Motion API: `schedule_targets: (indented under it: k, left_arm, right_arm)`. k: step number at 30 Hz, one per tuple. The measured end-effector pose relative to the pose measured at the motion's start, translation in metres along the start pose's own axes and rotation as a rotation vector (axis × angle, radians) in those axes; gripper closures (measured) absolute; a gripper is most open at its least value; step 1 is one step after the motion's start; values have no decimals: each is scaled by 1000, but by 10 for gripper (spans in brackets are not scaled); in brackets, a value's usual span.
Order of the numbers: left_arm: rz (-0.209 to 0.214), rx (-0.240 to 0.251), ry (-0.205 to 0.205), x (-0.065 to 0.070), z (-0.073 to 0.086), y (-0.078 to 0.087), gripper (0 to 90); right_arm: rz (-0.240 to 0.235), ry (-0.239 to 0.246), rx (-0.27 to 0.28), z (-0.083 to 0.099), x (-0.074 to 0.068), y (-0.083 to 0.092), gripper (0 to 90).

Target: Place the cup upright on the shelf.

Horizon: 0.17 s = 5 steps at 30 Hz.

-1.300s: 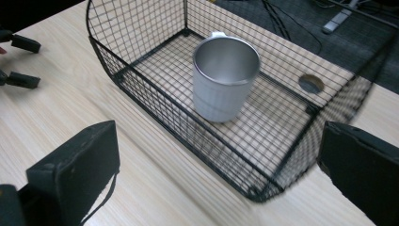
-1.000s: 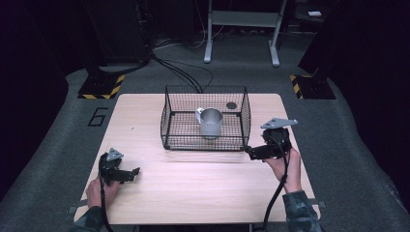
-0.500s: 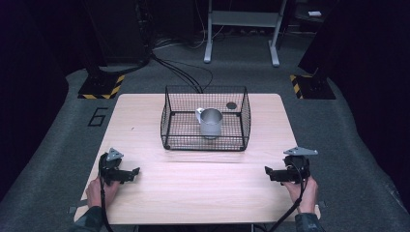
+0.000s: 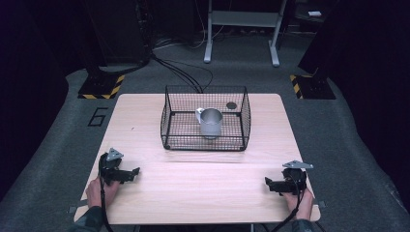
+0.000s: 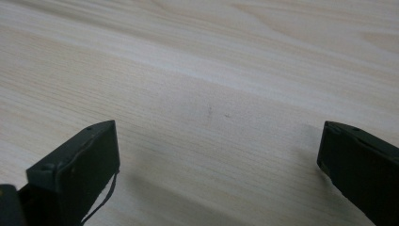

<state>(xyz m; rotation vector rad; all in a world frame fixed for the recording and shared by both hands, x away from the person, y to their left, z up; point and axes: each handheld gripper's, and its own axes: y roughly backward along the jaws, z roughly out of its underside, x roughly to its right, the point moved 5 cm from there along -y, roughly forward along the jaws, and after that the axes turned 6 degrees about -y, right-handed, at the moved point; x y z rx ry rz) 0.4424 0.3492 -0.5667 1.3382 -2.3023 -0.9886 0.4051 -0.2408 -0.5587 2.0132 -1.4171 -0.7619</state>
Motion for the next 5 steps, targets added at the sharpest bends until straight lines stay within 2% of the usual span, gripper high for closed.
schedule_targets:
  k: [2,4,5]
  left_arm:
    - [0,0,0,0,0,0,0]
    - [0,0,0,0,0,0,0]
    - [0,0,0,0,0,0,0]
  right_arm:
    - [25,13,5,2,2,-3,0]
    - [31,21,25,3,1,-4,0]
    - [41,14,20,3,0,-4,0]
